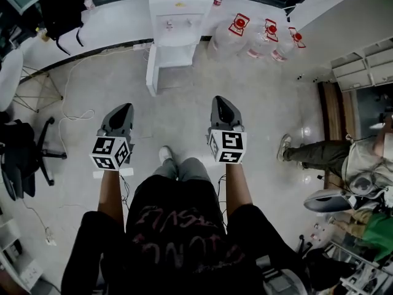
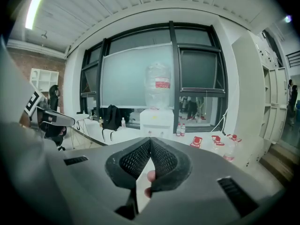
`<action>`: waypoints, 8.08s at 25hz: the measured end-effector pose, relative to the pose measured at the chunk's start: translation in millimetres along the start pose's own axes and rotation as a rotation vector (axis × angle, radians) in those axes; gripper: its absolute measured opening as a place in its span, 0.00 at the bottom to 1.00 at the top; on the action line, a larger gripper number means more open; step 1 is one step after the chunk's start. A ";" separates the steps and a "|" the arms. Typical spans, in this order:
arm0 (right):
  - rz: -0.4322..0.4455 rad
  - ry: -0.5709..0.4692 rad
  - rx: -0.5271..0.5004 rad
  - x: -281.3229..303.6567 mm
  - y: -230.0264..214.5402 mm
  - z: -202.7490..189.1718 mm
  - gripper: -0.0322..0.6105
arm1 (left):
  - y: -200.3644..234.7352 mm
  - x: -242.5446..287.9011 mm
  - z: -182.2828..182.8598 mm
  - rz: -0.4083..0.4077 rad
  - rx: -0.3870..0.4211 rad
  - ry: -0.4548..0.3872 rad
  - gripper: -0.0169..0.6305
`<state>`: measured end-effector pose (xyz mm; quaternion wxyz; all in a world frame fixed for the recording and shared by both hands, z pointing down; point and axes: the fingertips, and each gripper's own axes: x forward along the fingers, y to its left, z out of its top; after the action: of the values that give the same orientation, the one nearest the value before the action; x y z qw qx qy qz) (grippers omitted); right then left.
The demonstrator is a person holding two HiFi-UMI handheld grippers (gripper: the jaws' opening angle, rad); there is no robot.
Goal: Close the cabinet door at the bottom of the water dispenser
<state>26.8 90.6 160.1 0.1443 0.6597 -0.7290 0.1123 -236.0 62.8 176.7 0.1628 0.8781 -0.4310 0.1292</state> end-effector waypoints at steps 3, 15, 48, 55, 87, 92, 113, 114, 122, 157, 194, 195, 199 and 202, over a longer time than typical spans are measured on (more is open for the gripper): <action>-0.016 0.034 0.007 11.6 -4.2 -8.4 0.07 | 10.6 16.2 -4.5 -0.018 -0.001 0.020 0.05; 0.013 0.058 -0.028 99.6 -29.0 -25.5 0.07 | 50.9 91.0 -29.0 -0.017 -0.005 0.065 0.05; 0.151 0.072 -0.067 340.3 -66.3 -229.6 0.07 | 154.8 276.8 -249.4 0.075 -0.066 0.079 0.05; 0.149 0.066 -0.083 372.3 -67.2 -289.1 0.07 | 175.6 298.4 -309.8 0.089 -0.064 0.062 0.05; 0.100 0.100 -0.079 434.3 -87.0 -490.6 0.07 | 203.8 403.0 -462.9 -0.136 0.152 0.069 0.27; 0.076 0.101 -0.057 437.5 -100.1 -500.1 0.07 | 190.0 411.9 -461.0 -0.191 0.182 0.070 0.27; -0.014 0.099 0.010 436.0 -160.6 -532.5 0.07 | 79.2 506.2 -440.6 -0.446 0.253 0.026 0.21; -0.019 0.101 0.013 436.0 -164.2 -534.7 0.07 | 75.6 512.9 -439.5 -0.451 0.259 0.023 0.21; -0.049 0.120 0.029 442.0 -192.7 -550.1 0.07 | 47.8 568.8 -426.6 -0.525 0.307 0.009 0.21; -0.105 0.218 0.070 481.7 -281.4 -595.3 0.07 | 75.7 766.9 -389.0 -0.373 0.261 -0.022 0.20; 0.006 0.158 0.080 409.9 -187.3 -355.2 0.07 | 70.6 561.0 -254.5 -0.272 0.205 0.049 0.05; 0.007 0.158 0.081 405.7 -186.0 -343.6 0.07 | 67.1 554.7 -242.9 -0.274 0.205 0.041 0.05; 0.029 0.143 0.072 388.1 -174.6 -295.2 0.07 | 57.2 519.0 -210.3 -0.255 0.183 0.103 0.05; 0.043 0.141 0.061 373.7 -165.9 -258.9 0.07 | 51.3 490.9 -179.3 -0.231 0.159 0.102 0.05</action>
<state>175.0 -182.4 531.2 0.1724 0.6386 -0.7272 0.1836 -0.4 -246.4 529.7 0.1282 0.9244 -0.3065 0.1875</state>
